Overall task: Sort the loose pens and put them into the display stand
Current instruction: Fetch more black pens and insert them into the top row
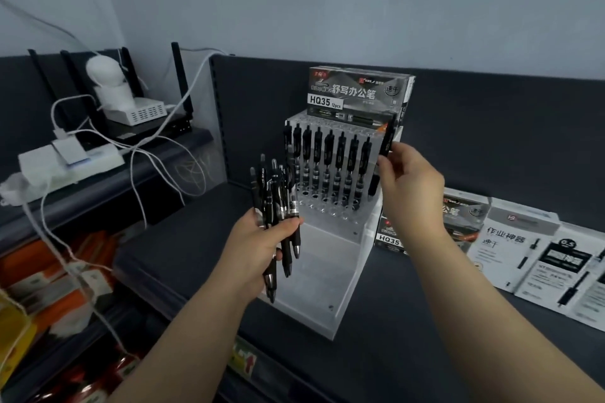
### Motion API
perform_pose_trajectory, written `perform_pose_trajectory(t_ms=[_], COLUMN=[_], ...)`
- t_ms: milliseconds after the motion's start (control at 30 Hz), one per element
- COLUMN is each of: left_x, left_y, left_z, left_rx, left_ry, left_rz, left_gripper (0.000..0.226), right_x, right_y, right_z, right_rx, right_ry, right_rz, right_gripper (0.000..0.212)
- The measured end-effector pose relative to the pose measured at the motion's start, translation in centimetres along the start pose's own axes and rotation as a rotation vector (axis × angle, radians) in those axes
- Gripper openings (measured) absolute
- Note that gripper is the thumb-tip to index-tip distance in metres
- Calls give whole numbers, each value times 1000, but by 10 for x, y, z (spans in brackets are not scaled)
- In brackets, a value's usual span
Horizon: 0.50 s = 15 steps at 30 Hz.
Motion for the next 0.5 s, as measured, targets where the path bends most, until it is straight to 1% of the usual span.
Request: perform_pose_trajectory(t_ms=[100, 233, 333, 500], left_x=[-3, -5, -5, -6], left_y=[6, 17, 28, 44], left_z=[3, 2, 0, -6], left_rx=[43, 95, 143, 213], left_ry=[11, 8, 14, 40], left_rz=[7, 4, -2, -37], left_gripper=[24, 21, 17, 18], right_x=[-1, -11, -15, -16], right_y=[1, -10, -14, -18], right_z=[2, 23, 27, 30], right_rx=[11, 135, 117, 68], right_ry=[-28, -135, -180, -256], right_rz=[16, 66, 116, 197], right_gripper=[27, 24, 26, 29])
Point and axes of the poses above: each hand's wrist, its own y-axis towards the middle knuckle, its own z-axis out of the palm, x = y × z, the point moved 7 cm from there along y, towards the middle knuckle, and after that the axes turned 13 degrees about -z, right-handed, at the moved point
